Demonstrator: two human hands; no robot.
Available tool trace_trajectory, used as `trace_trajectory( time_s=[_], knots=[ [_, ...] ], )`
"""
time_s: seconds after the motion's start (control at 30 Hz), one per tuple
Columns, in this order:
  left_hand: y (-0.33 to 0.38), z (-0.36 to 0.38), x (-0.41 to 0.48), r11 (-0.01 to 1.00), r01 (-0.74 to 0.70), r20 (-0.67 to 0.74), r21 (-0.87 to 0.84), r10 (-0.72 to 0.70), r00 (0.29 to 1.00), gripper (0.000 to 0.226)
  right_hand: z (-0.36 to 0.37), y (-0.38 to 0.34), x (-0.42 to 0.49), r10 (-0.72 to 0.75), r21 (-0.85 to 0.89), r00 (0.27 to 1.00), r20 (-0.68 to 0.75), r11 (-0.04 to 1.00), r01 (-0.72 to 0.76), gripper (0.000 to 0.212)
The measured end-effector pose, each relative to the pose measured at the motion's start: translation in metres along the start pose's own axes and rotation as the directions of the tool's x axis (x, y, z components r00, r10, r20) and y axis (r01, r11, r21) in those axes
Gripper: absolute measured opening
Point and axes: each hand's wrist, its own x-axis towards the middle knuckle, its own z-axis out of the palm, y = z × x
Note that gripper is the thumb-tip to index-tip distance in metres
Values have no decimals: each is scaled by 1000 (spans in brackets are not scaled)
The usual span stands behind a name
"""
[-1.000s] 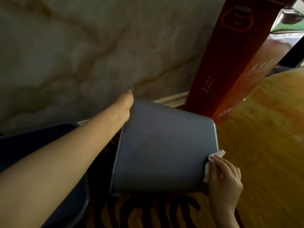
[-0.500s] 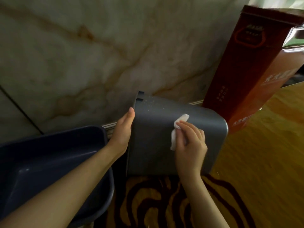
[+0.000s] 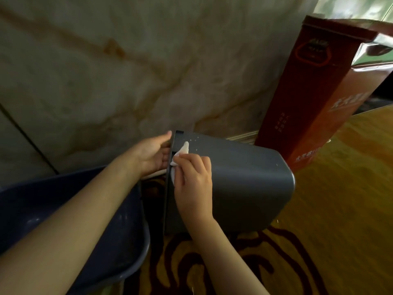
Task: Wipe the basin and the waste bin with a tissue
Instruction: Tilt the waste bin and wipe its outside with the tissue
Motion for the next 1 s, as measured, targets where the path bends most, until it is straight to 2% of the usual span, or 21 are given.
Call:
trace_trajectory(
  time_s=[0.13,0.23,0.33,0.5,0.63,0.7,0.77,0.87,1.0],
  knots=[
    [0,11,4,999,50,-43,23,-49,998,26,-16,11,-12,2,-78,1000,12,997,-1,16],
    [-4,9,2,998,59,-40,-35,-61,997,23,-43,40,-10,149,-181,988,-44,971,-154,16],
    [-7,6,0,995,64,-31,-71,-66,997,21,-75,81,-1,331,-254,940,-87,905,-342,19],
    [-9,5,-6,992,107,2,-61,-107,994,21,-122,134,1,454,-381,872,-186,784,-490,21],
    [-8,4,-10,991,121,3,-50,-121,993,22,-137,147,6,525,-377,819,-230,728,-572,21],
    [-8,4,-10,992,118,0,-42,-118,993,24,-132,133,10,471,-362,841,-264,760,-540,21],
    [-8,5,-10,992,118,-7,-50,-118,993,24,-115,103,15,368,-314,903,-222,849,-424,20],
    [-8,7,-11,991,120,-4,-62,-120,993,24,-71,48,23,184,-128,983,23,975,-179,19],
    [-9,6,-13,988,123,-3,-93,-124,992,27,-28,7,27,3,-1,966,260,1000,-3,20]
  ],
)
